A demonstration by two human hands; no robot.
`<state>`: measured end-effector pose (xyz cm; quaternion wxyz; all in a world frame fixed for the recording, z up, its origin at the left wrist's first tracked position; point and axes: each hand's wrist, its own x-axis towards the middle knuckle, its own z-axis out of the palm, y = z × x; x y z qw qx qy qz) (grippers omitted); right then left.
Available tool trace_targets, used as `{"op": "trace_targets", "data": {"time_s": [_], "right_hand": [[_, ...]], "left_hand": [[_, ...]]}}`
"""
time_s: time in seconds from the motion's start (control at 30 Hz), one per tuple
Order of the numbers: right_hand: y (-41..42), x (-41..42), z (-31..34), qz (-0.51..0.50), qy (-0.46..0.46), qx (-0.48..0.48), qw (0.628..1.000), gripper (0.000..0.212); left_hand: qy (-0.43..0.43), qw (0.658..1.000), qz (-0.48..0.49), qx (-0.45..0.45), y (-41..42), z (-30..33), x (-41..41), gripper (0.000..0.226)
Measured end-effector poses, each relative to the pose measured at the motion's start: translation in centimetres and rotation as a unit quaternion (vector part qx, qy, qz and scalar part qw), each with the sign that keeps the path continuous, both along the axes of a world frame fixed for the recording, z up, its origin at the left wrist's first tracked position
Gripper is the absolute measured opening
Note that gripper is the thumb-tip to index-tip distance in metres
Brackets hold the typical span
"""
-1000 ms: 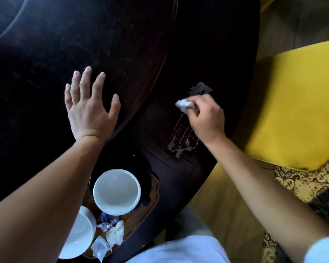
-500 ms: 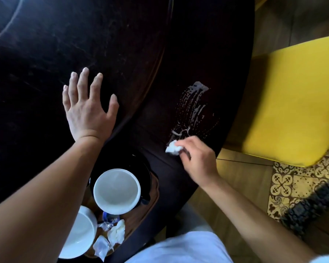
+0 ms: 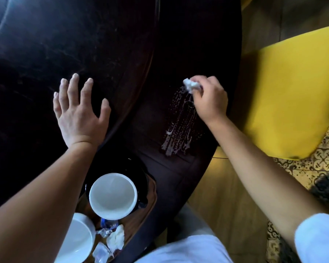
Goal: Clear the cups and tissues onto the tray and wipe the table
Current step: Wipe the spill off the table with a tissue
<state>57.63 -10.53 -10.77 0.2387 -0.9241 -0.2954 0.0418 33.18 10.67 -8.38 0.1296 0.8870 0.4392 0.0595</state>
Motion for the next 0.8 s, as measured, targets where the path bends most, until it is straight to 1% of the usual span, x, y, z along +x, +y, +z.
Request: {"op": "trace_targets", "data": {"time_s": [0.1, 0.17, 0.27, 0.37, 0.47, 0.53, 0.57, 0.63, 0.73, 0.8], "right_hand": [[-1.0, -4.5, -0.2, 0.044, 0.005, -0.003, 0.999, 0.029], [-2.2, -7.6, 0.0, 0.072, 0.024, -0.004, 0.997, 0.032], [-3.9, -10.6, 0.5, 0.094, 0.058, 0.028, 0.993, 0.033], [-4.6, -12.3, 0.7, 0.109, 0.068, 0.057, 0.990, 0.032], [-4.7, -13.9, 0.7, 0.161, 0.074, 0.036, 0.983, 0.026], [-4.7, -13.8, 0.4, 0.176, 0.068, 0.018, 0.982, 0.025], [-4.6, -13.1, 0.2, 0.167, 0.064, 0.010, 0.984, 0.026], [-4.1, -10.9, 0.1, 0.111, 0.051, -0.001, 0.992, 0.030], [-3.3, -6.5, 0.1, -0.003, 0.043, 0.002, 0.999, 0.025], [-3.0, -4.4, 0.2, -0.037, 0.048, 0.023, 0.998, 0.022]], "left_hand": [[0.004, 1.000, 0.001, -0.002, 0.0, 0.0, 0.0, 0.062], [0.004, 1.000, 0.001, -0.003, 0.1, 0.0, 0.0, 0.062], [0.003, 1.000, 0.001, -0.003, 0.0, 0.1, 0.0, 0.061], [0.006, 1.000, 0.001, -0.003, 0.0, 0.1, 0.0, 0.061], [0.006, 1.000, 0.002, -0.004, 0.0, 0.1, 0.0, 0.061], [0.003, 1.000, 0.002, -0.004, 0.0, 0.1, 0.0, 0.062], [0.002, 1.000, 0.002, -0.004, 0.0, 0.1, -0.1, 0.062], [0.000, 1.000, 0.002, -0.002, 0.0, 0.1, -0.1, 0.062], [0.001, 1.000, 0.001, -0.002, 0.0, 0.1, -0.1, 0.061], [0.001, 1.000, 0.002, -0.006, -0.1, 0.1, 0.0, 0.061]]}}
